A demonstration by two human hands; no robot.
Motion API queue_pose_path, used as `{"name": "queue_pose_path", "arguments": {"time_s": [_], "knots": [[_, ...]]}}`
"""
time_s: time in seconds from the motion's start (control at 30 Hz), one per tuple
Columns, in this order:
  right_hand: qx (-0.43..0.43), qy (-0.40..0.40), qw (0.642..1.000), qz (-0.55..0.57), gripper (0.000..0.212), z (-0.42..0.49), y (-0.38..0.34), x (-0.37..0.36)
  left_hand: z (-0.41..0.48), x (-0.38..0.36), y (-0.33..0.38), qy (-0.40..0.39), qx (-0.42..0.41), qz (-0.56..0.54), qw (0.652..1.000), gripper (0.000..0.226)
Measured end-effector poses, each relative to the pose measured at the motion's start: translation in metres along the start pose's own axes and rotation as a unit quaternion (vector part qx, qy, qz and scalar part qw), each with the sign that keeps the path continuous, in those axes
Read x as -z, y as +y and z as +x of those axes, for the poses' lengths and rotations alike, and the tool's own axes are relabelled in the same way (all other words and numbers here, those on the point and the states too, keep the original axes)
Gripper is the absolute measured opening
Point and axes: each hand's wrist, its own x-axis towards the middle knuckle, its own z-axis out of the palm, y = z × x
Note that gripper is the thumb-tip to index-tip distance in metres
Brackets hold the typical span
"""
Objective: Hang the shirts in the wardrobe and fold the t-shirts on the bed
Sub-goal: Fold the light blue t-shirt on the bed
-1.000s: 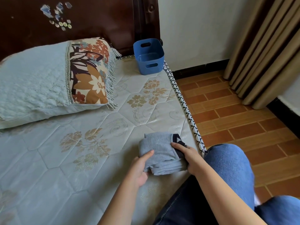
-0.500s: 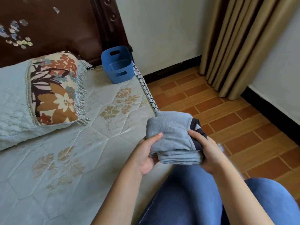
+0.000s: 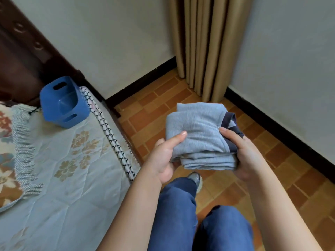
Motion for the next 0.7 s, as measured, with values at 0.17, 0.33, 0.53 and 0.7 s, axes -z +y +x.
{"name": "queue_pose_path", "arguments": {"time_s": [0.17,0.33,0.53,0.7], "knots": [[0.009,0.010,1.000,-0.011,0.045,-0.033,-0.079,0.001,-0.033,-0.062,0.046,-0.032,-0.017,0.054,0.998,0.047],[0.018,0.003,1.000,-0.005,0.054,-0.087,-0.150,0.000,-0.079,-0.120,0.088,-0.071,-0.006,0.105,0.992,0.022],[0.082,0.045,0.995,-0.023,0.044,-0.144,-0.222,0.000,-0.120,-0.185,0.132,-0.166,-0.002,0.144,0.975,0.020],[0.116,0.138,0.984,-0.015,0.045,-0.174,-0.251,-0.002,-0.131,-0.224,0.161,-0.233,0.018,0.187,0.954,0.026]]}}
